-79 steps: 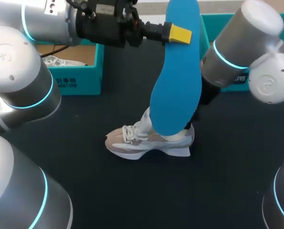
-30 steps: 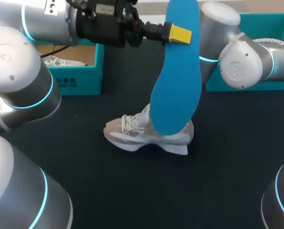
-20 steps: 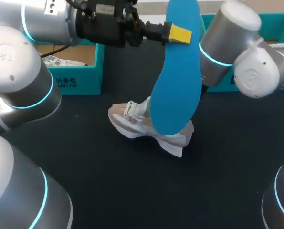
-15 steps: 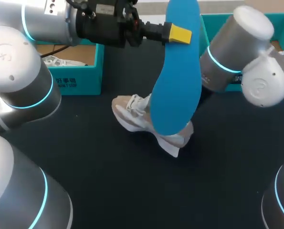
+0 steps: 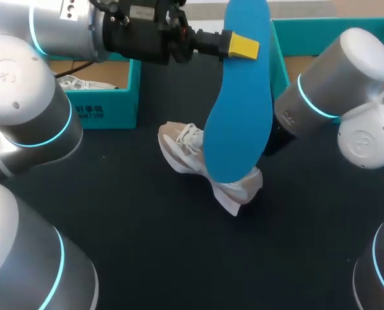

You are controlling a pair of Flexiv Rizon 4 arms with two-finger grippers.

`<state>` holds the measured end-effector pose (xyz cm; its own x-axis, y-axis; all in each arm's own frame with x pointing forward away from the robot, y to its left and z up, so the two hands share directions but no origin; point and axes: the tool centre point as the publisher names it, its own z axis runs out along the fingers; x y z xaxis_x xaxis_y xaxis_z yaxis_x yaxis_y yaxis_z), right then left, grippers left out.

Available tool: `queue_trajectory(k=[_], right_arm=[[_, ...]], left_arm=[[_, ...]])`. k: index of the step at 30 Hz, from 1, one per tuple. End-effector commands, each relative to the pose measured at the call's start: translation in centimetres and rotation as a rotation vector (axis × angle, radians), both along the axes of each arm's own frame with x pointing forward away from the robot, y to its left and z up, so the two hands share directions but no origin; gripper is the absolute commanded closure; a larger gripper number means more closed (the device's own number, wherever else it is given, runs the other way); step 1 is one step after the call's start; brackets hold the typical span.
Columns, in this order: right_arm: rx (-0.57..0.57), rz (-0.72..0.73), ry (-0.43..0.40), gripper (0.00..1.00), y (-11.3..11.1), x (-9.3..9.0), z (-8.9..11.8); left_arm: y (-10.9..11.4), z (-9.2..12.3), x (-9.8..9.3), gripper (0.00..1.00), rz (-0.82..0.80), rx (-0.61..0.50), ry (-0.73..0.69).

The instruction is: Take the shoe out of the shoebox, open the shoe tongue, remove and reinsert the insole, then place the shoe into the shoebox

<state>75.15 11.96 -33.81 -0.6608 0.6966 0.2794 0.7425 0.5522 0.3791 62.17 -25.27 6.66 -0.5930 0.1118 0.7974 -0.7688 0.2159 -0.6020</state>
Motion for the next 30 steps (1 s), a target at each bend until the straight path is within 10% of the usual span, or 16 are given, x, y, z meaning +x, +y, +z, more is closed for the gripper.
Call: queue_trajectory(k=[1, 14, 30], right_arm=[[-0.031, -0.193, 0.072, 1.0, 0.2, -0.9, 0.0], [-0.021, -0.819, 0.069, 1.0, 2.6, -2.8, -2.5], [-0.013, -0.882, 0.059, 1.0, 1.7, -1.0, -4.7]], left_arm=[[0.0, -0.1, -0.1, 1.0, 0.001, 0.0, 0.001], [0.0, -0.1, -0.1, 1.0, 0.001, 0.0, 0.001], [0.0, -0.1, -0.1, 1.0, 0.001, 0.0, 0.001]])
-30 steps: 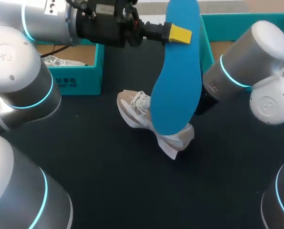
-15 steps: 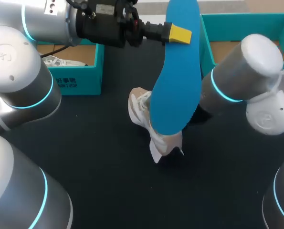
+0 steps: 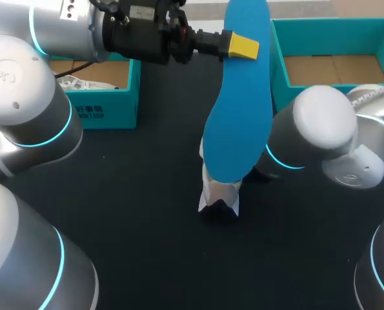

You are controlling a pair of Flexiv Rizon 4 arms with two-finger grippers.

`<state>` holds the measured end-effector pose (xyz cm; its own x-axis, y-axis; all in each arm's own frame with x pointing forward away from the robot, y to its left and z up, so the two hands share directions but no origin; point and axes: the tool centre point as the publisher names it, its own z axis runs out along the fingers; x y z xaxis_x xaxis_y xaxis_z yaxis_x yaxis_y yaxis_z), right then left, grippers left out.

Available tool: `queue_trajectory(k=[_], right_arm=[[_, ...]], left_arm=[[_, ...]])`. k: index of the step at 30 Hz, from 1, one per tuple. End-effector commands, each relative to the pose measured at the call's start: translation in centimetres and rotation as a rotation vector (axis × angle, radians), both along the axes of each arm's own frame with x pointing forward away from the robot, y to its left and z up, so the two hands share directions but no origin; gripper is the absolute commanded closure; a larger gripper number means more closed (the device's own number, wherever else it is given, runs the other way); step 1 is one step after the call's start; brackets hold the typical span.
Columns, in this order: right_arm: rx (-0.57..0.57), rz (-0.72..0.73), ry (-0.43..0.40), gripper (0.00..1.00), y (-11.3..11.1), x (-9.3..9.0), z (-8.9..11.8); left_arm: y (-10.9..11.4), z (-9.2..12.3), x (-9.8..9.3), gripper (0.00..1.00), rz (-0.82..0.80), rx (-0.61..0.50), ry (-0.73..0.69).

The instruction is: Take the shoe out of the shoebox, open the shoe tongue, remove and reinsert the insole, then place the shoe into the shoebox

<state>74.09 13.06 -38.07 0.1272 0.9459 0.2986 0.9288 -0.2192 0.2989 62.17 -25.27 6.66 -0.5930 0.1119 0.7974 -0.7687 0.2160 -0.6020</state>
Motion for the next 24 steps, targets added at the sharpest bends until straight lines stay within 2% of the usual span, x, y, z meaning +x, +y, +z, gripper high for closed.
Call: queue_trajectory(k=[1, 7, 24], right_arm=[[-0.025, -0.025, -0.017, 1.0, 0.6, 0.1, -0.6], [-0.005, 0.015, -0.016, 1.0, 1.0, 0.7, -1.5], [0.021, 0.088, 0.009, 1.0, 1.0, 0.9, -2.9]], left_arm=[[0.0, -0.1, -0.1, 1.0, 0.001, 0.0, 0.001], [0.0, -0.1, -0.1, 1.0, 0.001, 0.0, 0.001], [0.0, -0.1, -0.1, 1.0, 0.001, 0.0, 0.001]])
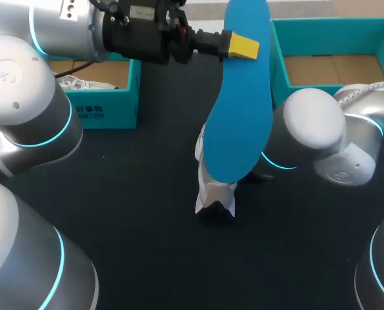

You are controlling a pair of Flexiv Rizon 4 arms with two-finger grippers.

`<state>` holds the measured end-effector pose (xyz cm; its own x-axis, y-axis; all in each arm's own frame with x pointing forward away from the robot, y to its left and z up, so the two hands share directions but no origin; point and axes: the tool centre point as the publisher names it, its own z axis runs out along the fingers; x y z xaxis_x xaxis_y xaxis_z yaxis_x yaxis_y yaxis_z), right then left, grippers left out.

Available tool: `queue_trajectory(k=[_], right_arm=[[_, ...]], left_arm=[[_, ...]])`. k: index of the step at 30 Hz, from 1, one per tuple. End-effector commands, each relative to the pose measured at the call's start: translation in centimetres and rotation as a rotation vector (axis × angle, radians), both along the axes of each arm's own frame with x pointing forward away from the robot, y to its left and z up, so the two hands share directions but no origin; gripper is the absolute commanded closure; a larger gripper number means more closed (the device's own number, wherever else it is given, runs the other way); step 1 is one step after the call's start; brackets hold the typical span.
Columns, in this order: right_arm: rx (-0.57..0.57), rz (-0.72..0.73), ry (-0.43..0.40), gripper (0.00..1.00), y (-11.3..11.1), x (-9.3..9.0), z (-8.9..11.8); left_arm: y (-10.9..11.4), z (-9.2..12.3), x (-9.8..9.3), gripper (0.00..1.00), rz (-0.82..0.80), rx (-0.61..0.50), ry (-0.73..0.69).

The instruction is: Take the shoe out of the shoebox, open the shoe tongue, remove and reinsert the insole, then place the shoe into the shoebox

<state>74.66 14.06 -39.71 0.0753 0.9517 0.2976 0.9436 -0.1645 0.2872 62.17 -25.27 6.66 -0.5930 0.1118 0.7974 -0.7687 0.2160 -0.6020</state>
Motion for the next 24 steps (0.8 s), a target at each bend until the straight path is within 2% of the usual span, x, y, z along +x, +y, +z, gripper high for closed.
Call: queue_trajectory(k=[1, 12, 24], right_arm=[[0.019, 0.025, -0.006, 1.0, 0.1, 0.4, -1.2], [-0.001, 0.094, -0.073, 1.0, 0.5, 0.2, 1.3], [0.006, 0.128, -0.067, 1.0, 1.3, -0.3, 0.9]], left_arm=[[0.0, -0.1, -0.1, 1.0, 0.001, 0.0, 0.001], [0.0, -0.1, -0.1, 1.0, 0.001, 0.0, 0.001], [0.0, -0.1, -0.1, 1.0, 0.001, 0.0, 0.001]])
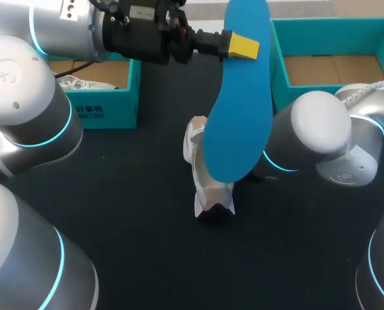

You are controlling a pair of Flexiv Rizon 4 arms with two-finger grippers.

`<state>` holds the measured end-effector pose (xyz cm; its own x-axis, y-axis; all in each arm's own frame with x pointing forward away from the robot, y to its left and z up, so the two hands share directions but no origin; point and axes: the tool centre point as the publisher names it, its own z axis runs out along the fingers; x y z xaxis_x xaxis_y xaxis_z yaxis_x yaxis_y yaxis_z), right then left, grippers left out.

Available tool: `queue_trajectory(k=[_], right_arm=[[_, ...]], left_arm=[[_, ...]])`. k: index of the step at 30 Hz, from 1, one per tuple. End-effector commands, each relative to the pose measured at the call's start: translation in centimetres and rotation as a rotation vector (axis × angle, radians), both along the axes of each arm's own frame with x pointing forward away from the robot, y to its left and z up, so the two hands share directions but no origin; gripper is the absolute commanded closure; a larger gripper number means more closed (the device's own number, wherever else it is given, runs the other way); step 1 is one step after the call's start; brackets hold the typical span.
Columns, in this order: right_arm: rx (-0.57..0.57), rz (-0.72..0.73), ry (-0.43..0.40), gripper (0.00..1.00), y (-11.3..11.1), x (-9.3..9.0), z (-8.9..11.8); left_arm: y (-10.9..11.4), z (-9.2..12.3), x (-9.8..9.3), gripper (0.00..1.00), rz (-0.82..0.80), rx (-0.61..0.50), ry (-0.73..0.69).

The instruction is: Take the shoe out of the shoebox, open the shoe tongue, remove and reinsert the insole, then place the shoe into the shoebox

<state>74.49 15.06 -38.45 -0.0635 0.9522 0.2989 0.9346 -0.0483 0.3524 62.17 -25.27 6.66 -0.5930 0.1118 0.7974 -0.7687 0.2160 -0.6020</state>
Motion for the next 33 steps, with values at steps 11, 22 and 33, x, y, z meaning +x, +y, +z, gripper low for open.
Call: queue_trajectory(k=[11, 22, 33], right_arm=[[0.05, 0.038, 0.048, 1.0, 0.4, -0.1, -2.0], [0.102, 0.017, 0.08, 0.0, -0.4, -2.0, 2.9], [0.161, 0.023, 0.082, 0.0, -1.5, -2.8, 5.9]], left_arm=[[0.0, -0.1, -0.1, 1.0, 0.001, 0.0, 0.001], [0.0, -0.1, -0.1, 1.0, 0.001, 0.0, 0.001], [0.0, -0.1, -0.1, 1.0, 0.001, 0.0, 0.001]])
